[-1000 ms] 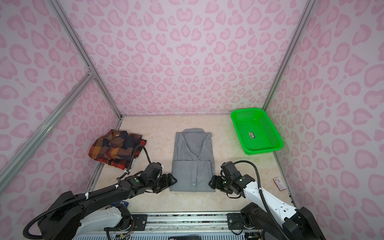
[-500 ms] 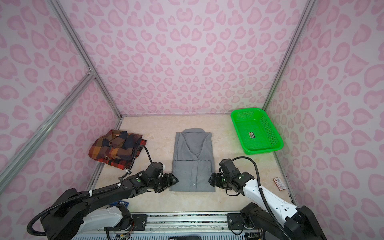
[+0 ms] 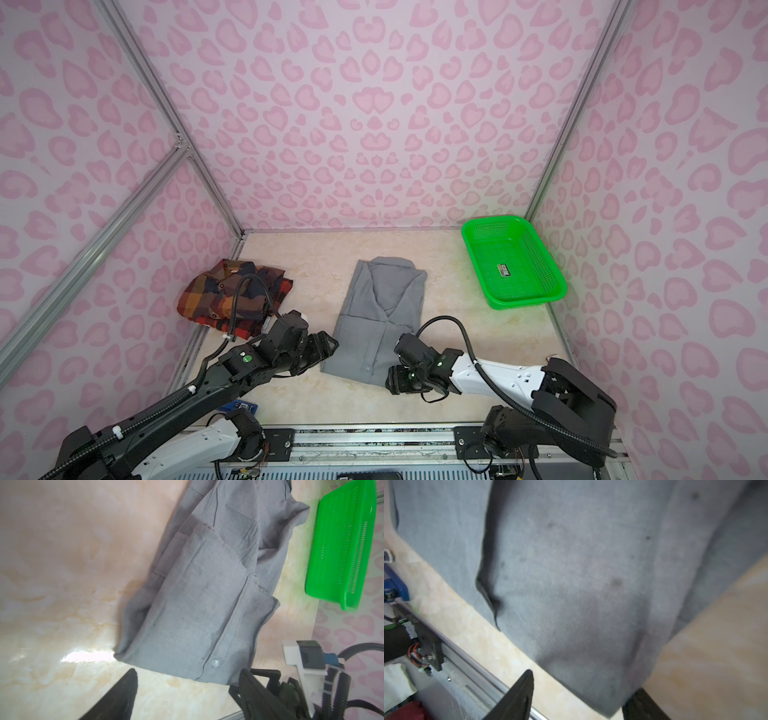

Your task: Fold and stack the long sleeve shirts

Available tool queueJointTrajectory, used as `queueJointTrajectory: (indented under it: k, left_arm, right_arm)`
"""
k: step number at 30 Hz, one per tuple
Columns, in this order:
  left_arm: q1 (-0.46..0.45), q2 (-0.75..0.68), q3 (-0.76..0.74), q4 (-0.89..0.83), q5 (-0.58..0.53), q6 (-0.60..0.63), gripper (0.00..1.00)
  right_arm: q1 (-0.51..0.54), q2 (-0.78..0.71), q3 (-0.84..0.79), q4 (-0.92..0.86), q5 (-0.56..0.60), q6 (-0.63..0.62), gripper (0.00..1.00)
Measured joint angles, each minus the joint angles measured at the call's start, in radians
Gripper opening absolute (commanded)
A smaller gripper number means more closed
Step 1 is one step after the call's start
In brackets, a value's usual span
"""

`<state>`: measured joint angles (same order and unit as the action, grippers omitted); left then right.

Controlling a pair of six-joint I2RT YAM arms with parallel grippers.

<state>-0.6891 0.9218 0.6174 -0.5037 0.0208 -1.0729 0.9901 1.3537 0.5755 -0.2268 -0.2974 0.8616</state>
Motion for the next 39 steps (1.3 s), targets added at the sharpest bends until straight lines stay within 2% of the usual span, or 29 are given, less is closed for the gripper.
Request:
queueJointTrajectory:
  k: [4, 8, 11, 15, 19, 22, 27, 31, 36, 39]
  left_arm:
    - [0.020, -0.049, 0.021, -0.076, -0.027, -0.001, 0.79]
    - [0.020, -0.072, -0.003, -0.142, -0.047, -0.029, 0.78]
    - [0.021, -0.074, -0.035, -0.163, -0.047, -0.060, 0.78]
    - [0.021, -0.015, -0.023, -0.158, -0.058, -0.078, 0.78]
    - [0.025, 0.129, 0.049, -0.095, -0.067, -0.066, 0.78]
    - [0.036, 0.279, 0.127, -0.015, -0.060, -0.036, 0.78]
    - [0.053, 0.489, 0.174, 0.101, -0.027, 0.000, 0.77]
    - [0.062, 0.566, 0.132, 0.165, -0.006, 0.005, 0.77]
    - [0.065, 0.571, 0.107, 0.246, -0.002, 0.021, 0.77]
    - [0.068, 0.557, 0.108, 0.243, -0.001, 0.035, 0.77]
  right_arm:
    - [0.090, 0.158, 0.155, 0.040, -0.024, -0.014, 0.66]
    - [0.120, 0.269, 0.296, 0.071, -0.076, -0.050, 0.67]
    - [0.109, 0.241, 0.318, 0.044, -0.079, -0.063, 0.69]
    - [0.069, 0.109, 0.322, -0.039, -0.088, -0.084, 0.70]
    - [-0.064, 0.005, 0.345, -0.118, -0.068, -0.137, 0.68]
    - [-0.228, 0.026, 0.388, -0.151, -0.079, -0.184, 0.67]
    - [-0.419, 0.174, 0.591, -0.185, -0.119, -0.280, 0.66]
    - [-0.531, 0.339, 0.746, -0.188, -0.148, -0.320, 0.65]
    - [-0.570, 0.566, 0.984, -0.241, -0.103, -0.394, 0.65]
    - [-0.590, 0.674, 1.054, -0.233, -0.094, -0.415, 0.63]
